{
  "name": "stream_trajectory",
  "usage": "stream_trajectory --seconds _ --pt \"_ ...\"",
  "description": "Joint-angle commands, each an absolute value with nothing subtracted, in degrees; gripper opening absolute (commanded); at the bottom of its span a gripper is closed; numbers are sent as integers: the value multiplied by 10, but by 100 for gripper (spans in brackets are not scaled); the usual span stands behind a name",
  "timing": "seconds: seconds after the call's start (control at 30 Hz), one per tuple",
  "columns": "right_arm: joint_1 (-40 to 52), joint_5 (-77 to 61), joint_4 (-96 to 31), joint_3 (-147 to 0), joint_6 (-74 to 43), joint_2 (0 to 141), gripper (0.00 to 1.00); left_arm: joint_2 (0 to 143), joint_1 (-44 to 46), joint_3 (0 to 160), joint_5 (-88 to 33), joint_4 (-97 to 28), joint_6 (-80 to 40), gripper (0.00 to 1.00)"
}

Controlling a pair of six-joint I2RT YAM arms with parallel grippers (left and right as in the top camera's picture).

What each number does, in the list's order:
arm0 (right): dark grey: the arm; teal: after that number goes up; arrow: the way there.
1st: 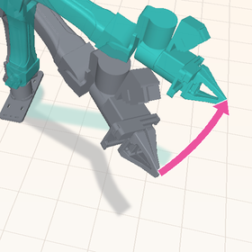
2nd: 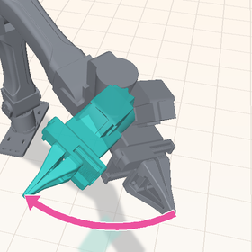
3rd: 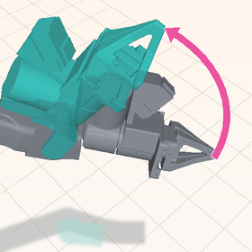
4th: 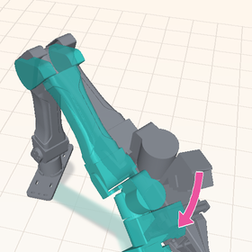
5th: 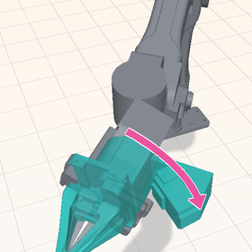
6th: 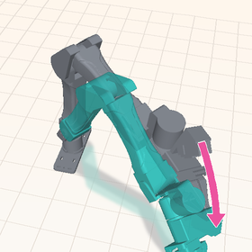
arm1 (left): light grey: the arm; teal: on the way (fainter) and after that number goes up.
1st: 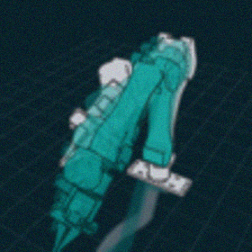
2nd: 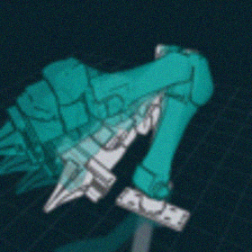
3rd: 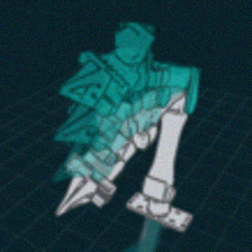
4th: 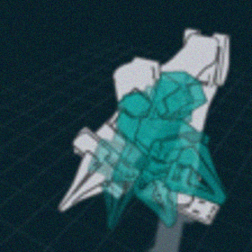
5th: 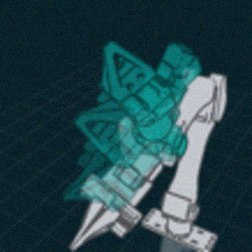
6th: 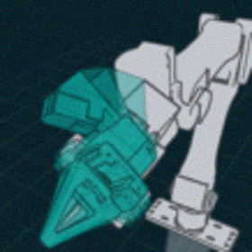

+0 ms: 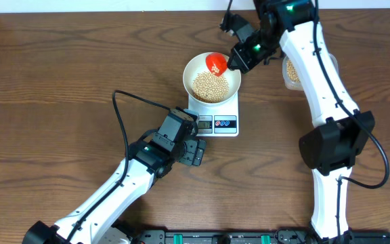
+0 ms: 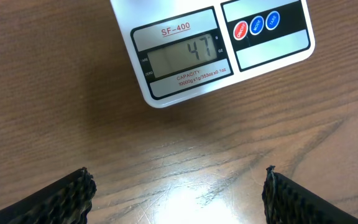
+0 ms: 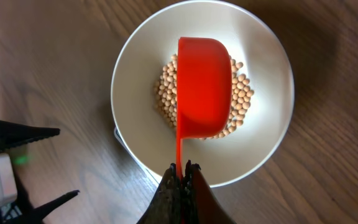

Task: Scoop item into bowl and weigh 50g on scale
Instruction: 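Shake the red scoop above the bowl to drop a few beans, then hold the red scoop tilted over the bowl, tapping out beans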

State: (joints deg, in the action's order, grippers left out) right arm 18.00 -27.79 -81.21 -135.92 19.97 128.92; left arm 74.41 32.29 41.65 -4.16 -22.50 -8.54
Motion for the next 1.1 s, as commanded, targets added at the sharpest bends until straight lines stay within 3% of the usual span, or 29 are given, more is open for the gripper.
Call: stream_trajectory --seconds 0.0,0.33,1.07 --pt "172 -317 -813 -1371 204 1268 1 737 321 416 -39 -227 -79 89" --pt "174 -299 -815 -1371 215 1268 1 737 321 416 -39 -227 -79 89" --pt "258 -80 -821 -1371 208 1268 1 737 321 416 -39 -227 -79 89"
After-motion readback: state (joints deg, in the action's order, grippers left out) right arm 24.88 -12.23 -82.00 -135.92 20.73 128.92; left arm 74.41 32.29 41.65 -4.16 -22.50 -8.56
